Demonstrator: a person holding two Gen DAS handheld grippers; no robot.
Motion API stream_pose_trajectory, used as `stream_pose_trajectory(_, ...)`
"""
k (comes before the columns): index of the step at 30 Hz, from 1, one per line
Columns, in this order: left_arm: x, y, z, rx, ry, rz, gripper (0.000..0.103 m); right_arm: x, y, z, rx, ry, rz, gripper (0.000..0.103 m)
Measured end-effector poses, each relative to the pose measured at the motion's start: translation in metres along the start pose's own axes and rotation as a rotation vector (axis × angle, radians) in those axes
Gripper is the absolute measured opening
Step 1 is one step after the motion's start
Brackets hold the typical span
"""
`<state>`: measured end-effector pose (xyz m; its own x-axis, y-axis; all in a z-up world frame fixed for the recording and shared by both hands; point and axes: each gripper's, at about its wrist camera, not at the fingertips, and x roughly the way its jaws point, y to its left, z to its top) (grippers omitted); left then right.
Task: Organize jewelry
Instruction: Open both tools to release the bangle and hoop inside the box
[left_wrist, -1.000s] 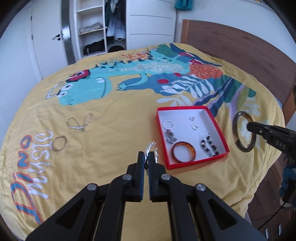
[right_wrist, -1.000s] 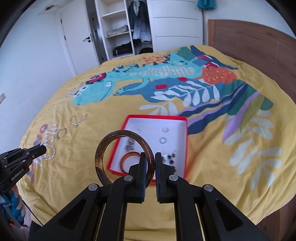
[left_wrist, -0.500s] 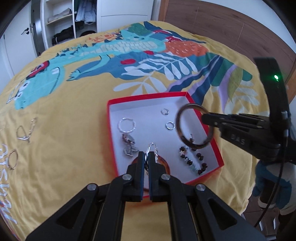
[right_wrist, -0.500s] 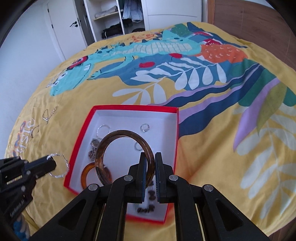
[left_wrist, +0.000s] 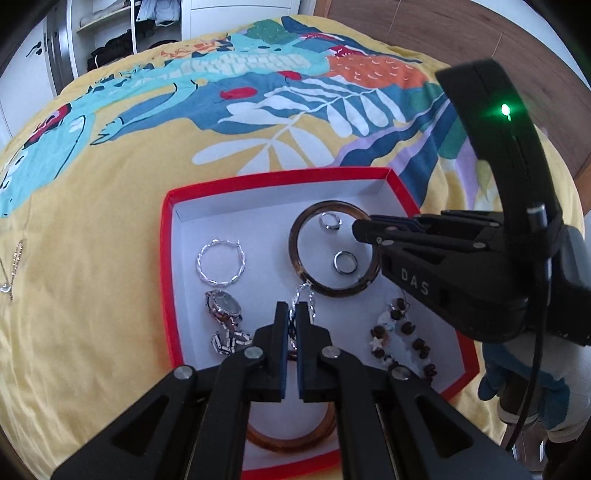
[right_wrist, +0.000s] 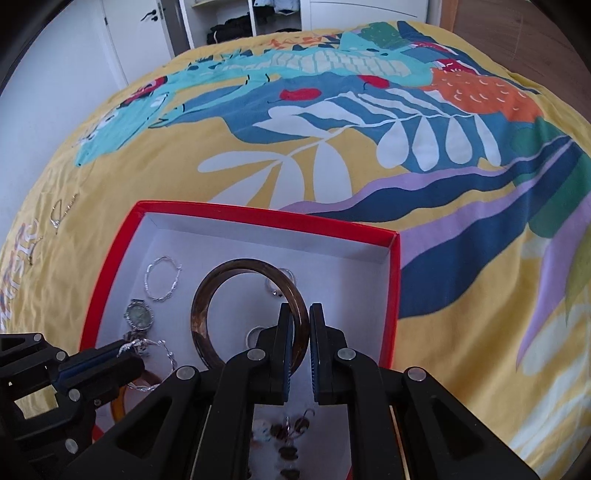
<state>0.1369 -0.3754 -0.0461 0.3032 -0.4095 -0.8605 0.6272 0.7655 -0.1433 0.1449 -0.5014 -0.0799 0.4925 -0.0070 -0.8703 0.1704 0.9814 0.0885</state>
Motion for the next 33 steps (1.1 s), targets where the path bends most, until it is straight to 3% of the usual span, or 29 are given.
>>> stream_pose_trajectory(11, 0.027, 0.013, -0.005, -0.057, 0.049, 0.002, 0.004, 0.016, 0.0, 0.006, -0.043, 0.027, -0.011, 0.009)
stream_pose_trajectory(27, 0.024, 0.025, -0.004, -0.117, 0.058, -0.006, 0.005, 0.016, 0.006, 0.009, -0.076, 0.043, -0.052, 0.009)
stream_pose_trajectory(31, 0.022, 0.027, -0.003, -0.13, 0.057, -0.008, 0.007, 0.015, 0.005, 0.009, -0.077, 0.049, -0.06, 0.016)
stream_pose_trajectory(33, 0.019, 0.027, -0.003, -0.136, 0.051, -0.013, 0.015, 0.013, 0.004, 0.007, -0.075, 0.049, -0.064, 0.022)
